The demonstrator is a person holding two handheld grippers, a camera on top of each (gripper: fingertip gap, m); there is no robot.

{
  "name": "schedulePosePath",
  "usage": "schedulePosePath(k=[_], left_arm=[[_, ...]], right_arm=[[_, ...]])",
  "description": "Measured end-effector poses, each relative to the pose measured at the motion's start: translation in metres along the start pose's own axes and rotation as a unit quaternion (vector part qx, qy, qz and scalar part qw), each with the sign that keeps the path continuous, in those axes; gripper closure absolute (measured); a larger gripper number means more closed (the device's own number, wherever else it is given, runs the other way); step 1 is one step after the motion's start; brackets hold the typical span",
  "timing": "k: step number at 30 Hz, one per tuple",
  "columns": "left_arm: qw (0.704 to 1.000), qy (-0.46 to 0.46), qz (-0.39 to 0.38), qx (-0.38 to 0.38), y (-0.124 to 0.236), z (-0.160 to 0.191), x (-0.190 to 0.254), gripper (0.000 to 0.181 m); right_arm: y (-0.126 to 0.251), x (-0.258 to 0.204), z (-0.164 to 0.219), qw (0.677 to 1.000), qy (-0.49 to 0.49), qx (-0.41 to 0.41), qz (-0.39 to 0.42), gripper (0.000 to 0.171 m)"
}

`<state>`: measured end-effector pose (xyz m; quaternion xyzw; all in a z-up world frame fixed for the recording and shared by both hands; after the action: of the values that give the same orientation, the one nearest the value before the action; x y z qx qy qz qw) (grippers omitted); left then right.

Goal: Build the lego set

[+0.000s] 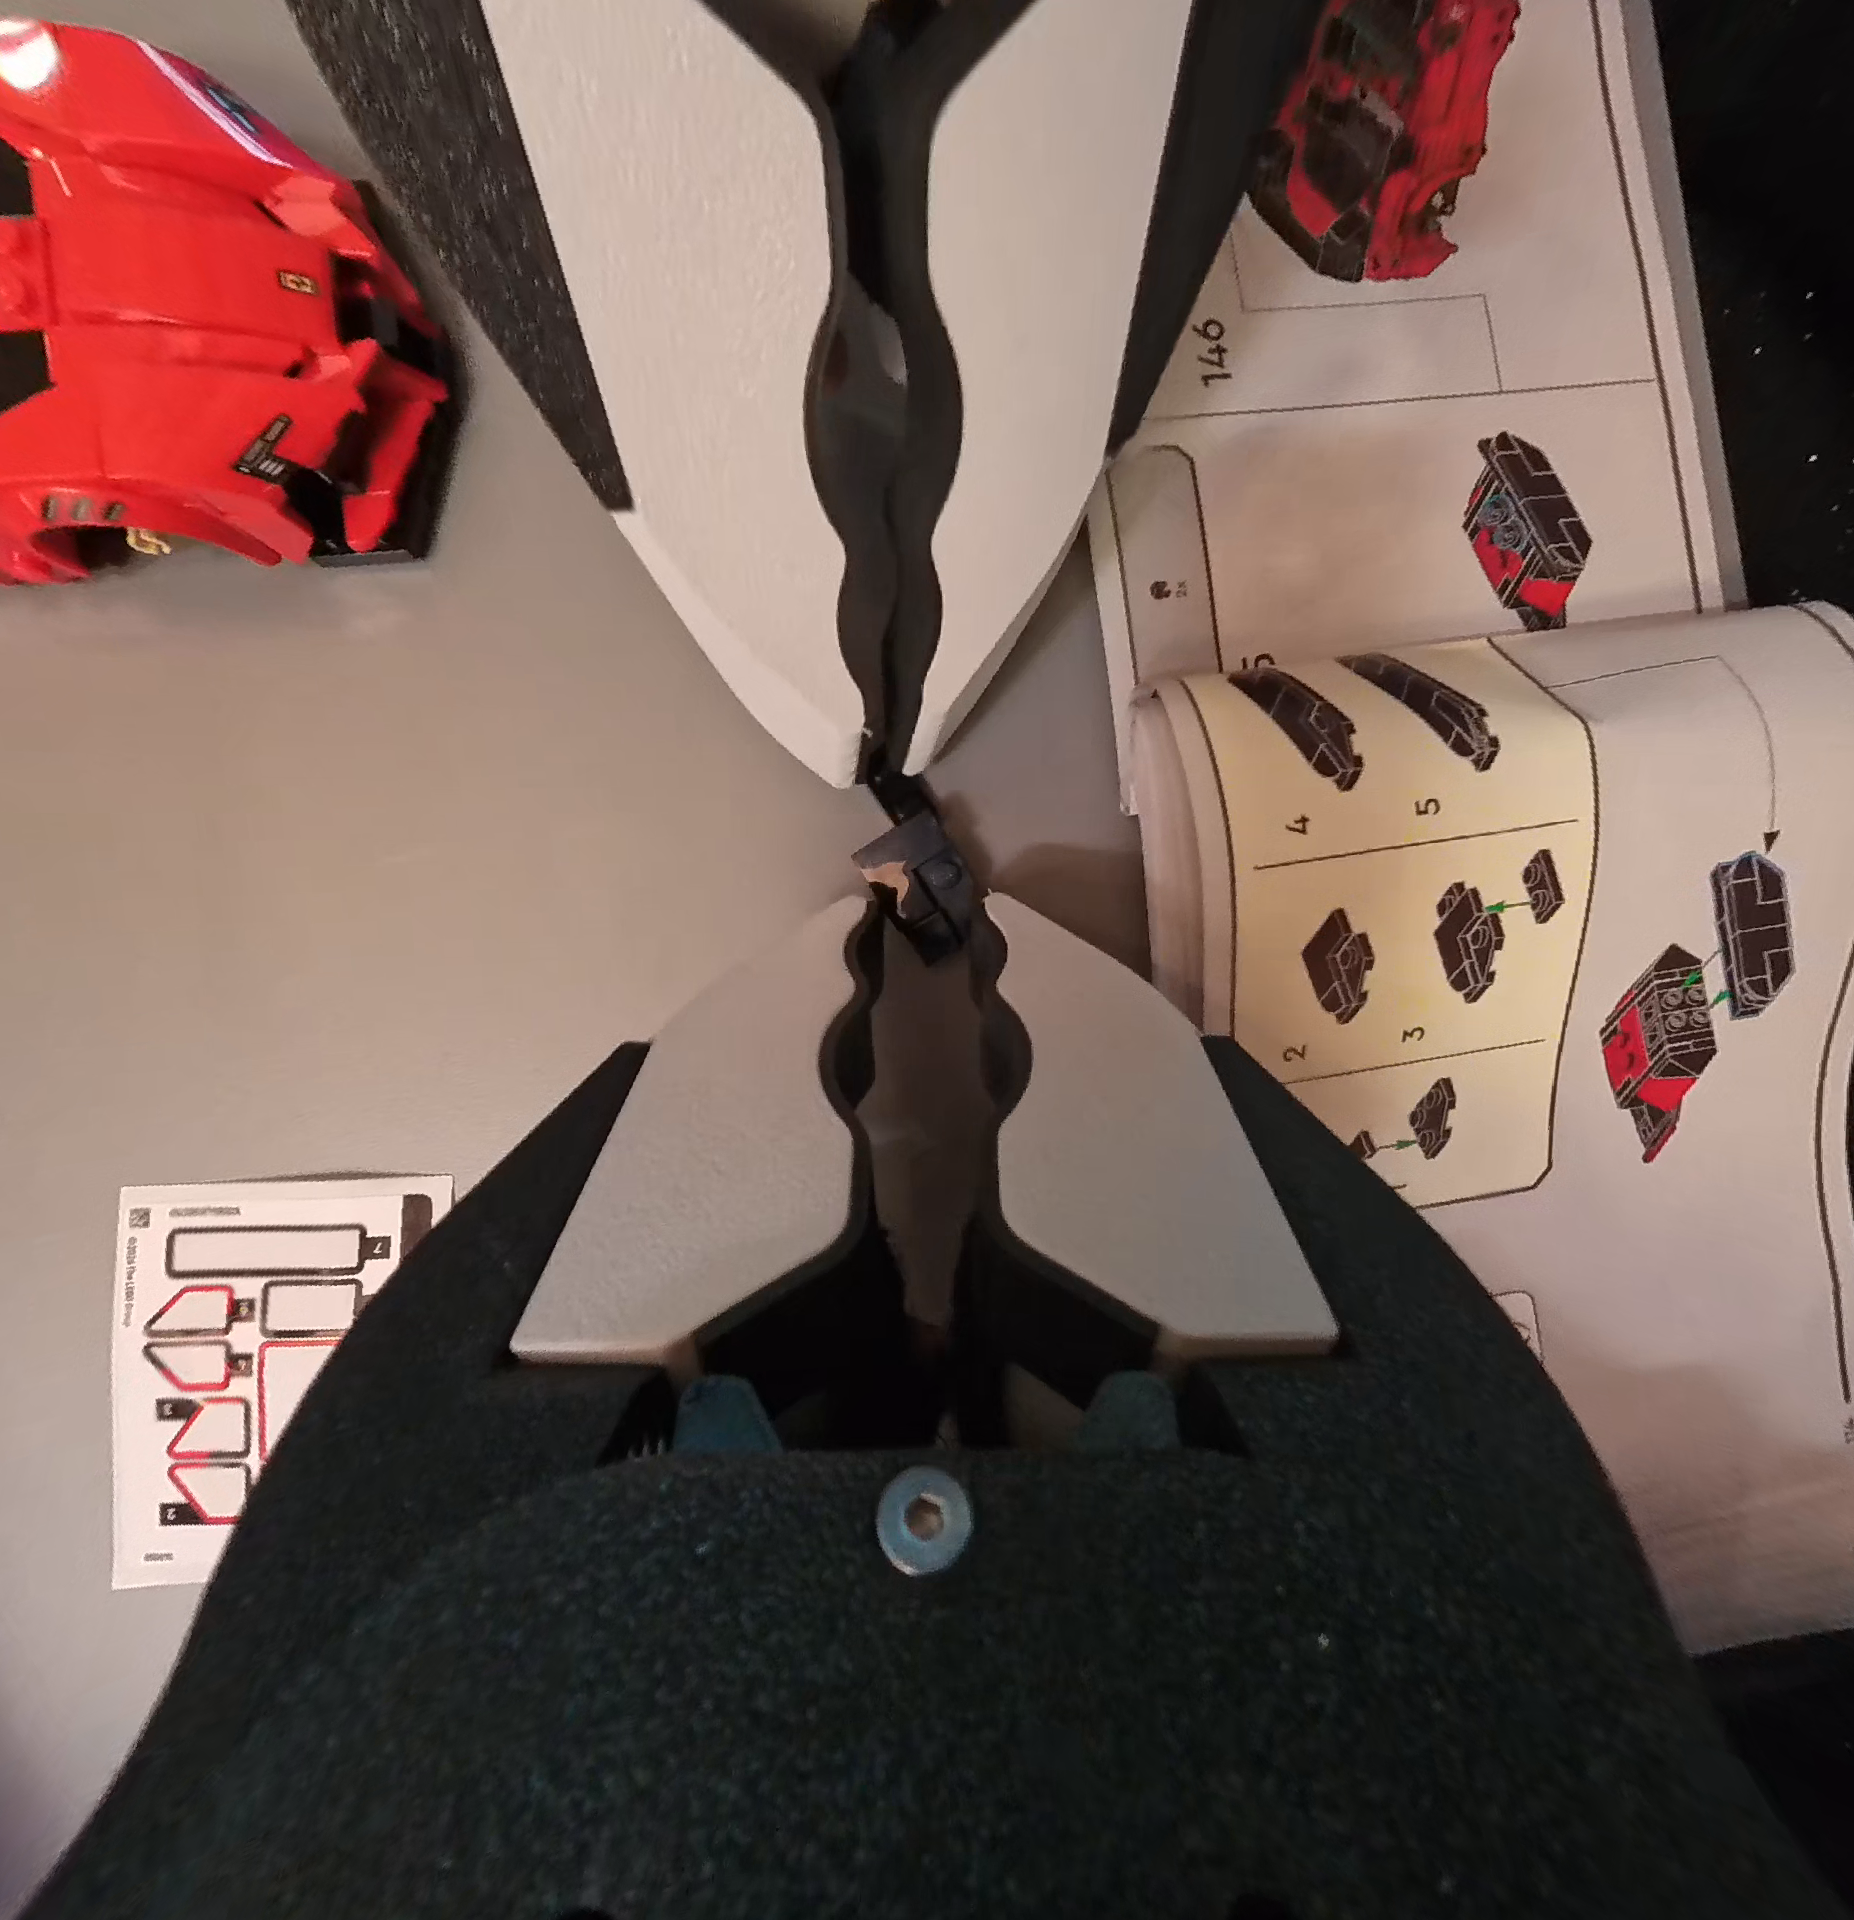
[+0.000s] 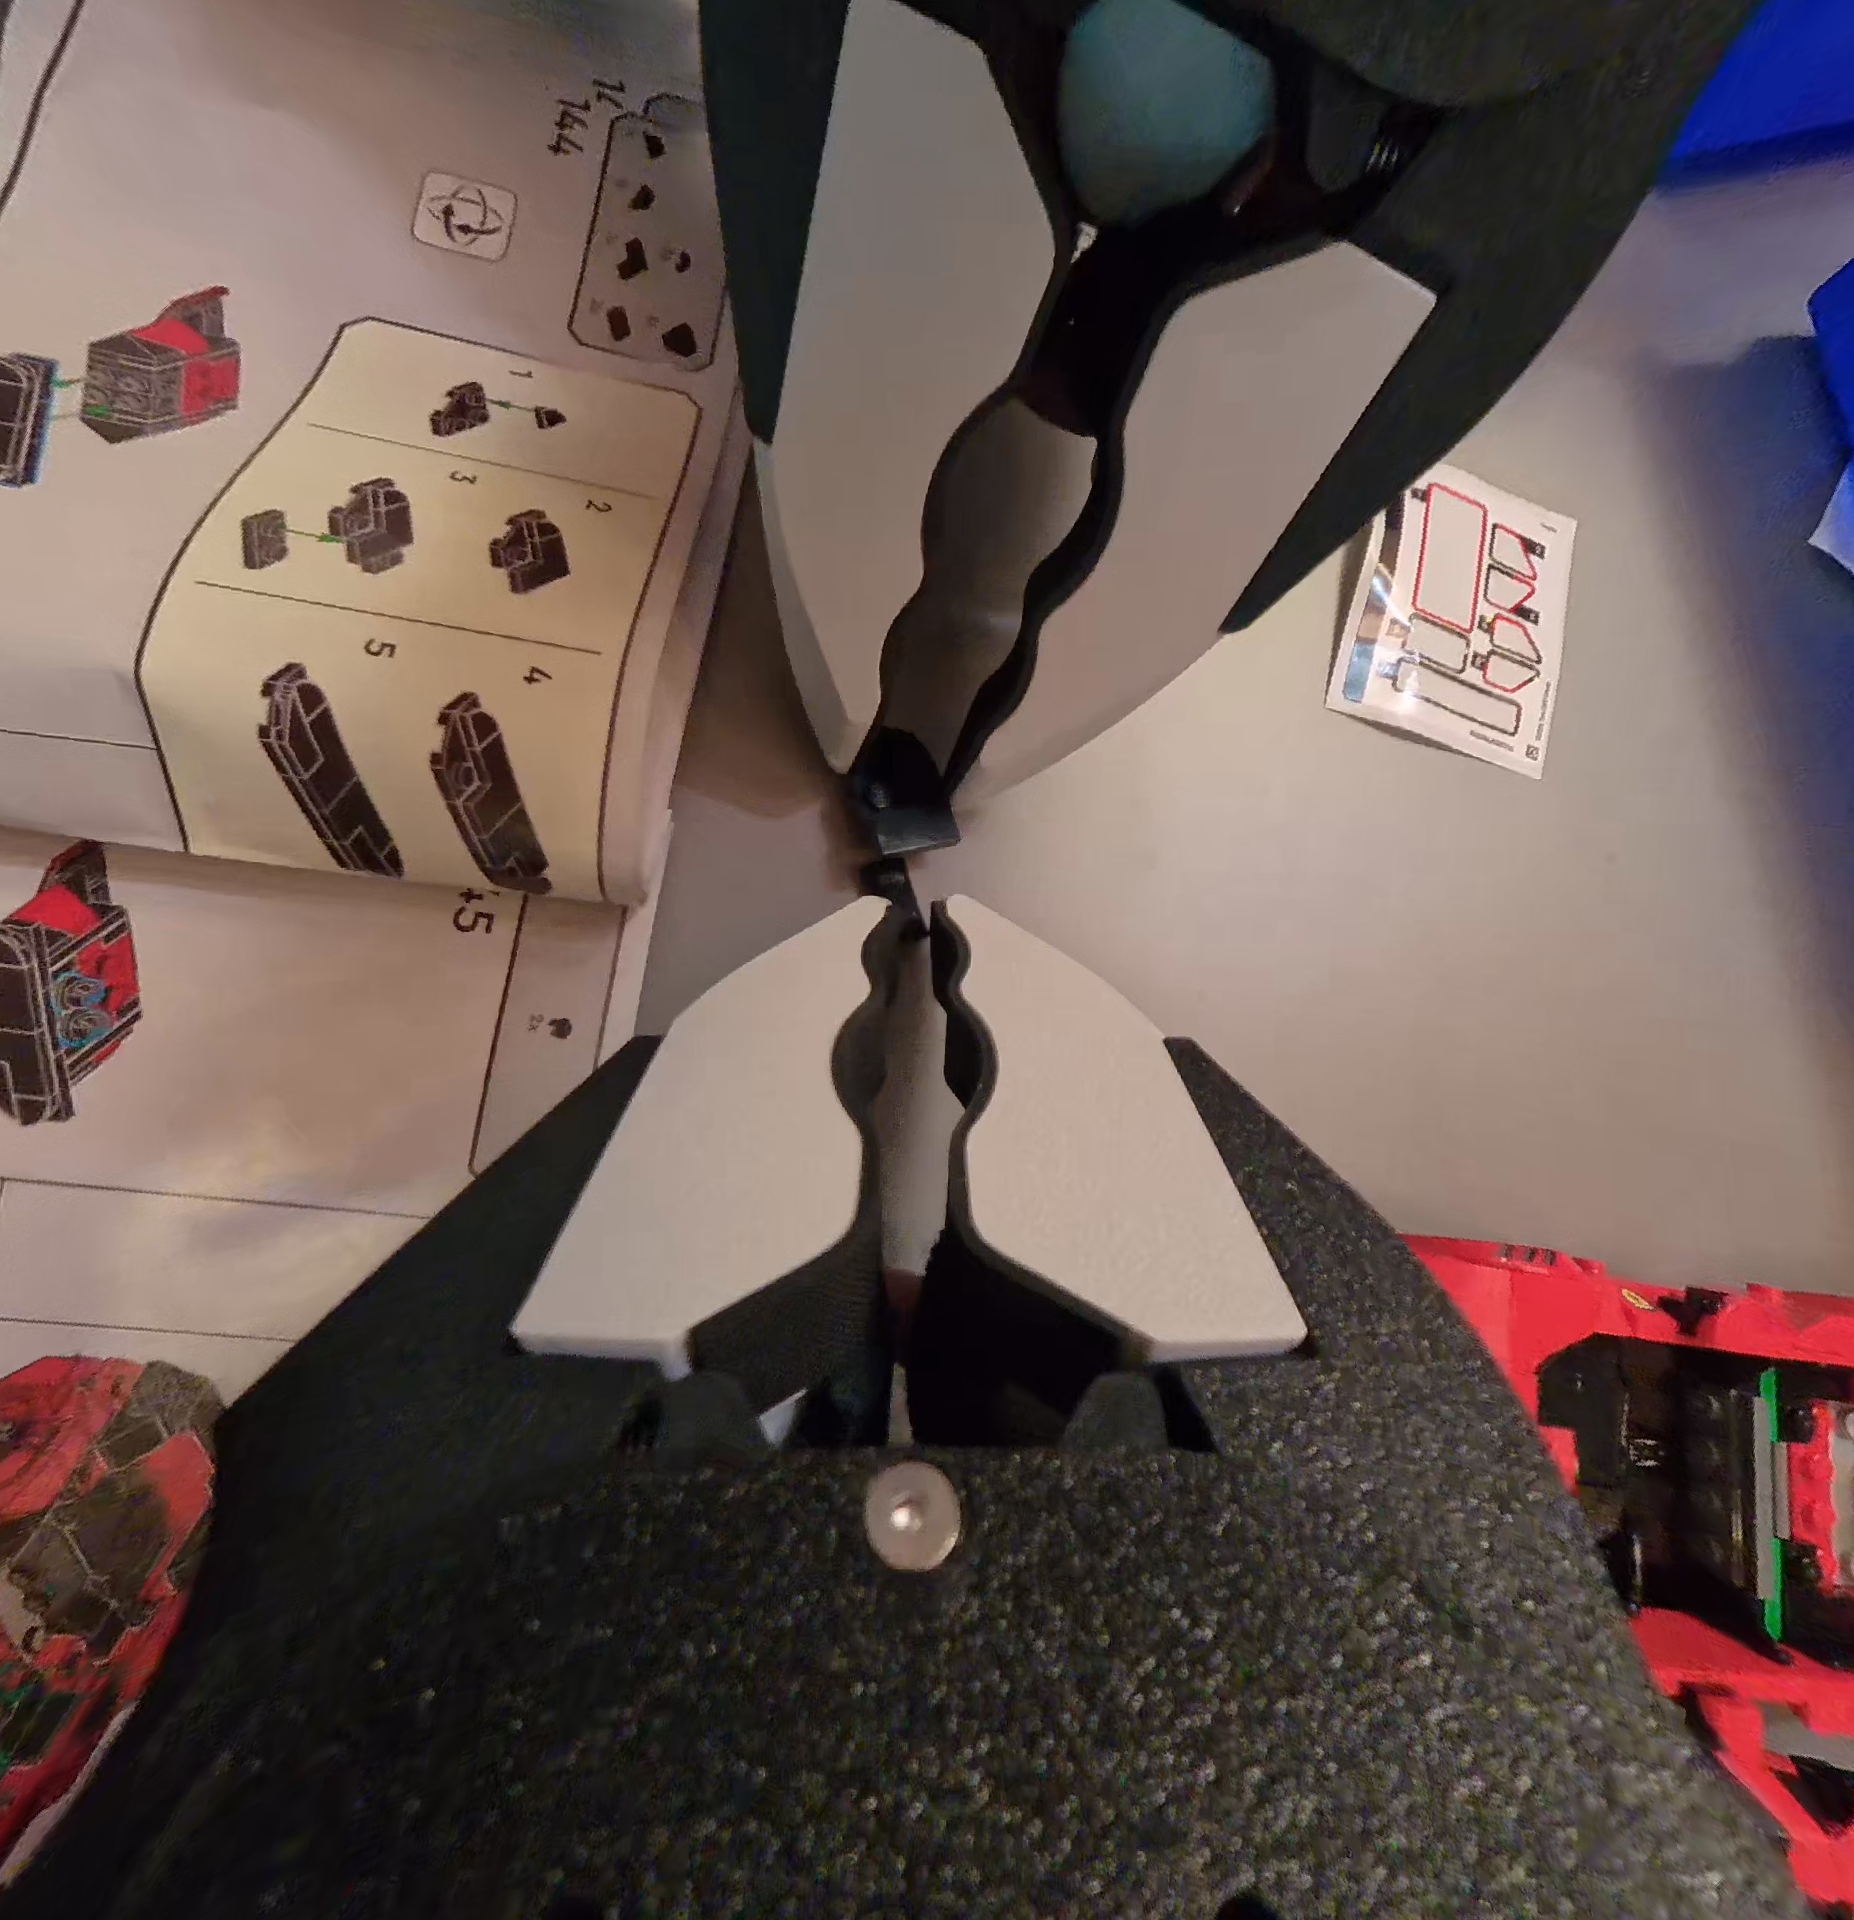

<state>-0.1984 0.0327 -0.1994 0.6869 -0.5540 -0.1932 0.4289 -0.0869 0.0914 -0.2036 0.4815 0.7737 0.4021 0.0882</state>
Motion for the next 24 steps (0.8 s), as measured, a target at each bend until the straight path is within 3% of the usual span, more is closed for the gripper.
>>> schedulePosePath(k=[24], left_arm=[[0.998, 0.005, -0.019, -0.052, -0.004, -0.012, -0.002, 0.166]], right_arm=[[0.005, 0.004, 0.007, 1.0, -0.028, -0.002, 0.013, 0.17]])
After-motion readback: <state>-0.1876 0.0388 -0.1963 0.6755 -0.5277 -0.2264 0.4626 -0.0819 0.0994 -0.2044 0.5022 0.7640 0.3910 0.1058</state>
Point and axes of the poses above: each gripper's, where its closed fingertips meet, y back along the fingers, z out of its underside, x = y × z across the jaws, the point moved 9 cm from there along y, back along the fingers, and after that the axes turned 8 degrees about z, right-handed, at the moved point
